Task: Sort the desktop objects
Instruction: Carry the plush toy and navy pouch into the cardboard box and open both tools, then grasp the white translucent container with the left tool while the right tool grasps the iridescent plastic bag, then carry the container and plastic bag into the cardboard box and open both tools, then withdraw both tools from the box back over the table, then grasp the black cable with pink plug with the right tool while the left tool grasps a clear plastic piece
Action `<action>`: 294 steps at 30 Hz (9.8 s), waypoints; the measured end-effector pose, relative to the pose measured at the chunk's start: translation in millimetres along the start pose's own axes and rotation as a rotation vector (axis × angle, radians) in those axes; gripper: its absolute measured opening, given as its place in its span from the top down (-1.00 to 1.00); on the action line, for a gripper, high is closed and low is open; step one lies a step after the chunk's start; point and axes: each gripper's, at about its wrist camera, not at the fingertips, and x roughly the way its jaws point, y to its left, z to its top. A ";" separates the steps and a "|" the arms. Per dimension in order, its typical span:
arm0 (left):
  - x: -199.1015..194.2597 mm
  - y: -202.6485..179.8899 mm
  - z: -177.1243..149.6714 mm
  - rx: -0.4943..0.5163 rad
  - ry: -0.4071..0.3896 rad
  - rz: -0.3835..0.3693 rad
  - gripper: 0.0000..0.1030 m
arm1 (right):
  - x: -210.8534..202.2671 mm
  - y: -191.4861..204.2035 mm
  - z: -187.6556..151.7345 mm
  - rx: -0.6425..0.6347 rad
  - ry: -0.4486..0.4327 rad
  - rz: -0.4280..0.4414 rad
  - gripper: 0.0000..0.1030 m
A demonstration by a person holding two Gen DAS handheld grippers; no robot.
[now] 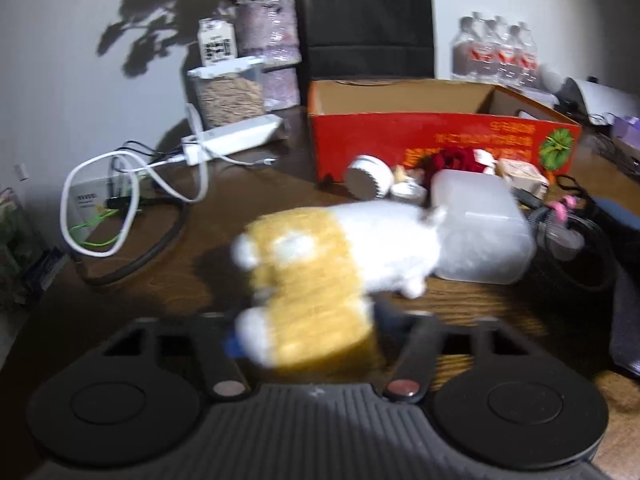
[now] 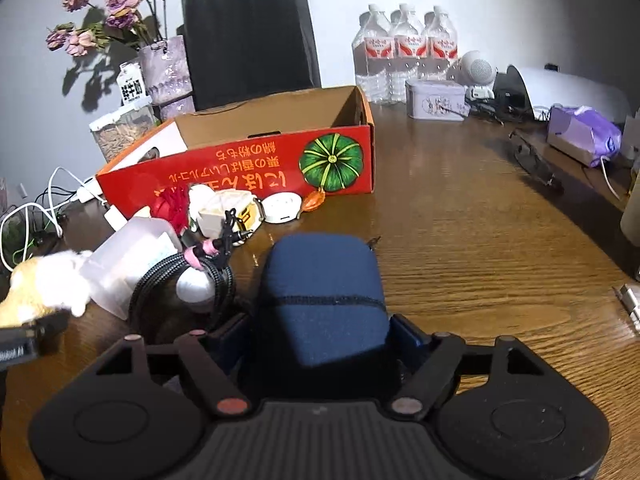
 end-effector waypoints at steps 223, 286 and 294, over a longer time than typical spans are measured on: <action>114.7 -68.9 256.0 -0.005 0.021 -0.295 -0.99 | 160.2 -4.8 258.4 -0.059 0.041 0.023 -0.51; 17.2 -25.0 20.9 -0.106 -0.026 -0.227 -1.00 | 11.5 51.6 0.4 -0.252 -0.103 0.146 0.78; 18.0 -30.5 20.9 -0.080 -0.019 -0.220 -1.00 | -9.4 51.2 -2.5 -0.267 -0.174 0.133 0.80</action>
